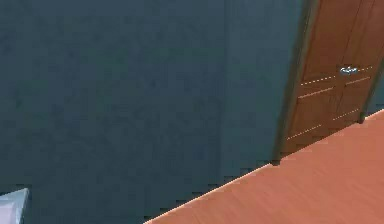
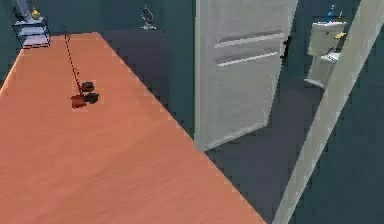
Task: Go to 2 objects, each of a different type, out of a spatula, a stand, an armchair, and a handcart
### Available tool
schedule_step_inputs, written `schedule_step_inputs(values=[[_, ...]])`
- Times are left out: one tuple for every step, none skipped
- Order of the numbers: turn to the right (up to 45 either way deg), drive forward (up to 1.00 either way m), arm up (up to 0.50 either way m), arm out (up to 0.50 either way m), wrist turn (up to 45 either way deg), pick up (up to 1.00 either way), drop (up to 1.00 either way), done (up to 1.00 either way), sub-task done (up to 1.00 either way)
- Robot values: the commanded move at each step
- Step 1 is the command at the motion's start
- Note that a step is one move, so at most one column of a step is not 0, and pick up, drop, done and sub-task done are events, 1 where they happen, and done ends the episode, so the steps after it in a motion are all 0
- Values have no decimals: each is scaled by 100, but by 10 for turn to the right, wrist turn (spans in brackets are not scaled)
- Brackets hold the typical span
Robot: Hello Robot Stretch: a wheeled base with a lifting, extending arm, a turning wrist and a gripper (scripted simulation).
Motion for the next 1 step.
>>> schedule_step_inputs(values=[[450,0,0,0,0,0,0,0,0]])
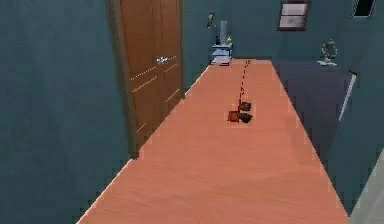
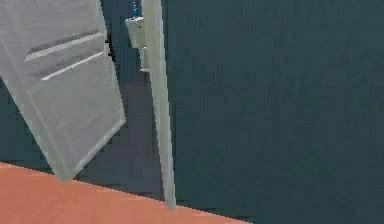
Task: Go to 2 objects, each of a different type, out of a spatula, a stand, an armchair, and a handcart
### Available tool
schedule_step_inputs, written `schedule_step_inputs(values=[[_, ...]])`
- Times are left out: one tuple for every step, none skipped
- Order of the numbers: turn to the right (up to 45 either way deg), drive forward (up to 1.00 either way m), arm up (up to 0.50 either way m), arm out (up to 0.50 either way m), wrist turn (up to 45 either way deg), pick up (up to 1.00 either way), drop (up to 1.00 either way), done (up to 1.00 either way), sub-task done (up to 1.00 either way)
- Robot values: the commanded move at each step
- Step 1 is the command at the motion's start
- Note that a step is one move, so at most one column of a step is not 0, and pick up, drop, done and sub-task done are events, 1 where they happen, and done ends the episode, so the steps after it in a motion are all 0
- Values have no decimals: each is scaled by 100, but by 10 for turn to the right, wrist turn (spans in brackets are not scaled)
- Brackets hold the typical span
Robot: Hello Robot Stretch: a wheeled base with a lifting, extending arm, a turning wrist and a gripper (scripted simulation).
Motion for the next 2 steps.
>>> schedule_step_inputs(values=[[450,0,0,0,0,0,0,0,0],[120,0,0,0,0,0,0,0,0]])
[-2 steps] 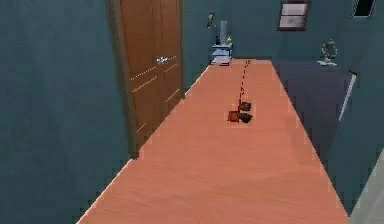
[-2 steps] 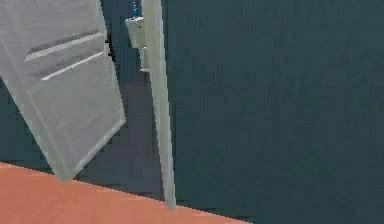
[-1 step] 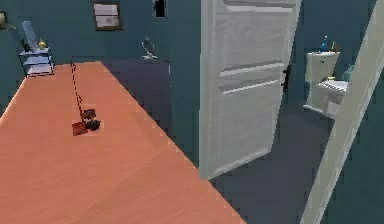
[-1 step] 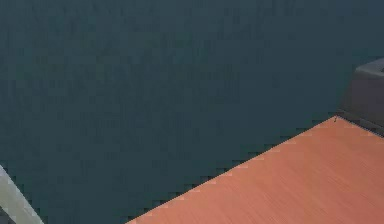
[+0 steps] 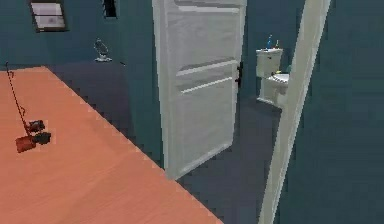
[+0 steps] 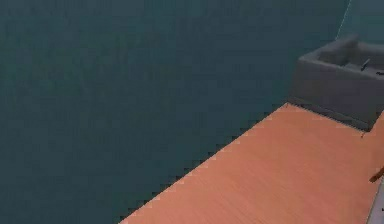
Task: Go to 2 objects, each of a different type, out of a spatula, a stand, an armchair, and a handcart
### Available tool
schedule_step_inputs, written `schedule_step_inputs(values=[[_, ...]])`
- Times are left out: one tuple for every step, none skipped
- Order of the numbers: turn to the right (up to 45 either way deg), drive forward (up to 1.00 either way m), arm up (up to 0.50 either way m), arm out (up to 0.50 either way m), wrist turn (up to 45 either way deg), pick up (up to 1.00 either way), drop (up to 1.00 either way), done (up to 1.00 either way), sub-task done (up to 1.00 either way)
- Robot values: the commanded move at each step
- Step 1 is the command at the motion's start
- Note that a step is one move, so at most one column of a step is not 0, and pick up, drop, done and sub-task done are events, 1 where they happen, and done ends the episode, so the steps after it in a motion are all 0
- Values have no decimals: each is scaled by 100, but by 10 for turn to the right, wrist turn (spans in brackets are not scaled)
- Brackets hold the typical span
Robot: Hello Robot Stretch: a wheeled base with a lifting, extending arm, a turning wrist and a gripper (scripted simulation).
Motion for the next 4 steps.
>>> schedule_step_inputs(values=[[0,15,0,0,0,0,0,0,0],[-450,0,0,0,0,0,0,0,0],[0,100,0,0,0,0,0,0,0],[0,80,0,0,0,0,0,0,0]])
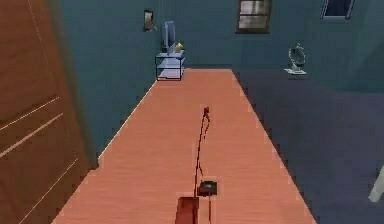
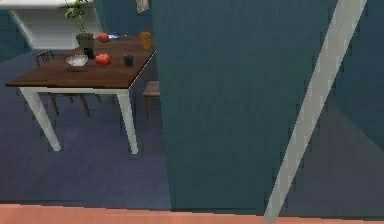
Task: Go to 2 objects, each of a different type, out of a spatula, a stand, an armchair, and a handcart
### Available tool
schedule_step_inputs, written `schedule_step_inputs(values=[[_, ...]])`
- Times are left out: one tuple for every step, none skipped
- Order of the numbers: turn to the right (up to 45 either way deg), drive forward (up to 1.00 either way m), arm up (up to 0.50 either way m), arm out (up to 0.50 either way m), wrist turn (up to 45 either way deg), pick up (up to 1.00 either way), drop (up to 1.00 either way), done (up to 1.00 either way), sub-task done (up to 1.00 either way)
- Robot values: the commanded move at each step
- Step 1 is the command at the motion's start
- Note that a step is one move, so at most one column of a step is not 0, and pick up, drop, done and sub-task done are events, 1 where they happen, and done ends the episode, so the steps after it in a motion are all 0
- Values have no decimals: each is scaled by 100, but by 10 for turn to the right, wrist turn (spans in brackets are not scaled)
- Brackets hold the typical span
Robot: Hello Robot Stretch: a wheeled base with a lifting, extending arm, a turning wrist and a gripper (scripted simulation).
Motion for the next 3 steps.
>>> schedule_step_inputs(values=[[0,0,0,0,0,0,0,0,100],[450,0,0,0,0,0,0,0,0],[0,60,0,0,0,0,0,0,0]])
